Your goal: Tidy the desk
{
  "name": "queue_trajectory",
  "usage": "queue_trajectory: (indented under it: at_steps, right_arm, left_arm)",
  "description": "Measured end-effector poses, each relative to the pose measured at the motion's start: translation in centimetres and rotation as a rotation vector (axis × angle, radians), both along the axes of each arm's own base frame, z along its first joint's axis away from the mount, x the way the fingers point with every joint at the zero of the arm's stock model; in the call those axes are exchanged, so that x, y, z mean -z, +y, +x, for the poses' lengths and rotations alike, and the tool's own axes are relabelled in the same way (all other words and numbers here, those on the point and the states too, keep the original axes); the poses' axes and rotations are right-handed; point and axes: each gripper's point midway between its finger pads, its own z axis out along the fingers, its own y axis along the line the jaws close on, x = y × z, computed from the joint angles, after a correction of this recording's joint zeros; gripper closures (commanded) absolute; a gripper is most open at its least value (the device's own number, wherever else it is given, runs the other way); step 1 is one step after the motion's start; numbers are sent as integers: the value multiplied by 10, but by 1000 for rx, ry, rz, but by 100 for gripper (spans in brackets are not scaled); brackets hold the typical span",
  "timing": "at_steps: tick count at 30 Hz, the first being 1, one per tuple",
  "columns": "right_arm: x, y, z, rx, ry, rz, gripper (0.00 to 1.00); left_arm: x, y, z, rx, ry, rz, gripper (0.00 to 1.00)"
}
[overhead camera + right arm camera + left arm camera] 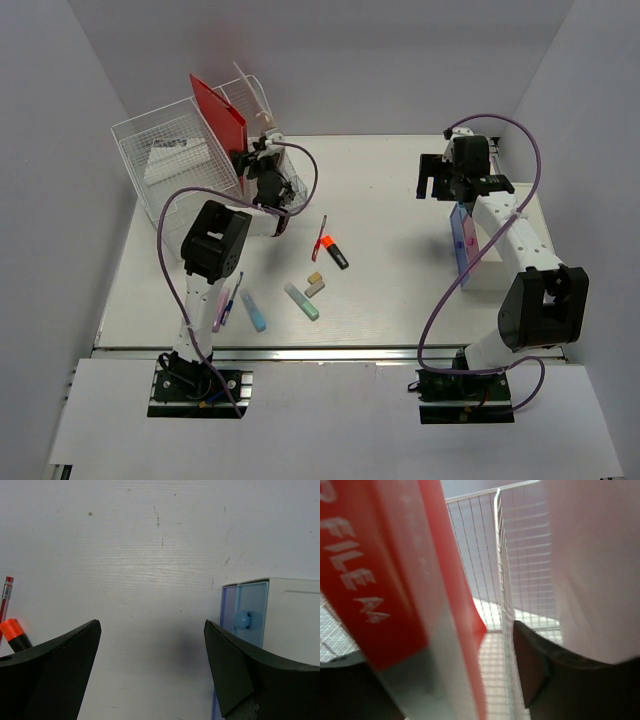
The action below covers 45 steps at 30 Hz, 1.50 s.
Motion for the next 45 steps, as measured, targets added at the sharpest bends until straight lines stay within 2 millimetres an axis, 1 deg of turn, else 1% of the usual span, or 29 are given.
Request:
queue_trajectory:
  at_steps: [1, 2, 3, 6, 10, 13, 16, 19, 22, 25, 28, 31, 32, 33, 36, 38, 40, 41, 43, 45]
  right_arm:
    - [1, 0, 0, -2, 4, 1, 11]
    - [2, 1, 0, -2, 6, 2, 11]
    - [2, 1, -1, -3, 7, 2, 11]
    - [2, 2, -1, -8, 9, 6, 11]
    - [1, 5, -2, -23, 10, 18, 11]
    - [0, 8, -3, -34, 7, 28, 11]
    - [-7, 12, -5, -55, -5, 46, 11]
    - [-16, 16, -8, -77, -25, 66, 11]
    - [-26, 21, -12, -104, -46, 87, 11]
    - [-36, 26, -16, -131, -70, 101, 11]
    - [-44, 32, -21, -158, -86, 108, 11]
    - [-47, 38, -27, -184, -83, 112, 11]
    - [-47, 41, -29, -190, -80, 113, 11]
    - [-47, 43, -31, -194, -78, 113, 11]
    - [-48, 46, -37, -195, -65, 119, 11]
    - [-50, 42, -39, -161, -66, 113, 11]
    - [-49, 30, -41, -90, -54, 90, 11]
    - [-48, 23, -42, -53, -43, 76, 11]
    - [-47, 3, -41, 23, -15, 62, 11]
    - [-49, -27, -34, 113, -3, 66, 11]
  left_arm:
    - [1, -2, 0, 2, 7, 3, 15]
    - [2, -3, -2, -4, 11, -1, 5]
    - [1, -5, -3, -6, 15, -1, 2]
    - [-6, -13, -9, -2, 10, -17, 2]
    - [-24, -22, -20, -2, -12, -43, 2]
    - [-42, -27, -31, -4, -34, -74, 2]
    - [-64, -35, -45, 3, -66, -109, 2]
    - [-89, -45, -60, 16, -103, -155, 2]
    - [-119, -50, -80, 24, -126, -204, 2]
    - [-149, -54, -102, 40, -119, -249, 2]
    - [-183, -58, -132, 86, -102, -316, 2]
    - [-221, -66, -158, 228, -91, -407, 2]
    - [-223, -75, -161, 308, -59, -425, 2]
    - [-250, -67, -177, 380, -95, -481, 2]
    - [-277, -62, -213, 583, -89, -575, 2]
    - [-288, -68, -232, 712, -60, -614, 2]
    - [-293, -86, -243, 837, -7, -632, 2]
    - [-291, -97, -244, 886, 27, -631, 2]
    - [-277, -132, -241, 1006, 131, -618, 2]
    - [-249, -170, -233, 1108, 259, -599, 2]
